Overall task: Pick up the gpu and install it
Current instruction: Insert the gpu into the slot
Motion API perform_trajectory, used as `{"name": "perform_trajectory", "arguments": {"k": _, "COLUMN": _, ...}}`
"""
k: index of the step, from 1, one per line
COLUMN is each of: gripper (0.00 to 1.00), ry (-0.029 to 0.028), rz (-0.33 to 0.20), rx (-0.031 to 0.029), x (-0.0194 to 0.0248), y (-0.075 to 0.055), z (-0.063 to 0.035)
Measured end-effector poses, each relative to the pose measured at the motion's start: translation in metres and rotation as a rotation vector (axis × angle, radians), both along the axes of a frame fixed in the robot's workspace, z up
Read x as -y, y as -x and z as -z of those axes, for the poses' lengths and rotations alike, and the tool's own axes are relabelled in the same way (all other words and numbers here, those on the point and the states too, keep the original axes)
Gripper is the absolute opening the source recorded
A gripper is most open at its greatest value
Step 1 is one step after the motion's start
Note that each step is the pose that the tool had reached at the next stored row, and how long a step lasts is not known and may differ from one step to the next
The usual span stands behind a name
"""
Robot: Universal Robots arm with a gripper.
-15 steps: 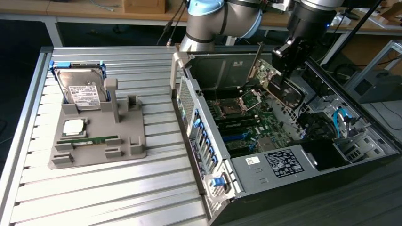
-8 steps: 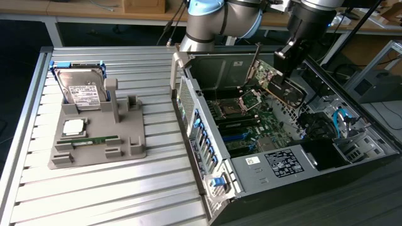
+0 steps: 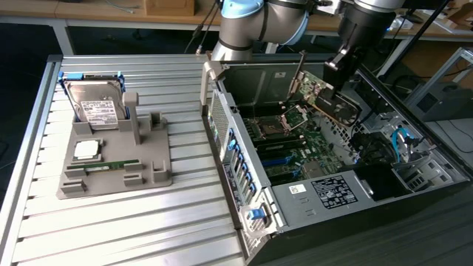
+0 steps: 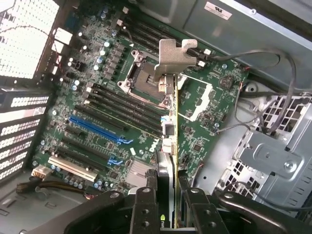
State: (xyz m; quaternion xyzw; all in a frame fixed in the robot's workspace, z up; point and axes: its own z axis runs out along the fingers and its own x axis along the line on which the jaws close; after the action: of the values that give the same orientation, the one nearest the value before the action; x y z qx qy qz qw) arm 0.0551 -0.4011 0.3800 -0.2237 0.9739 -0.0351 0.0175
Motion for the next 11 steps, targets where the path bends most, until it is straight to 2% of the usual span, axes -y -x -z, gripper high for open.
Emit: {"name": "perform_trajectory", "arguments": {"k": 11, "gripper": 0.27, "ry": 0.0000, "rz": -0.082, "rx": 0.0000, "x": 0.0000, "y": 0.0000, "z": 0.0000}}
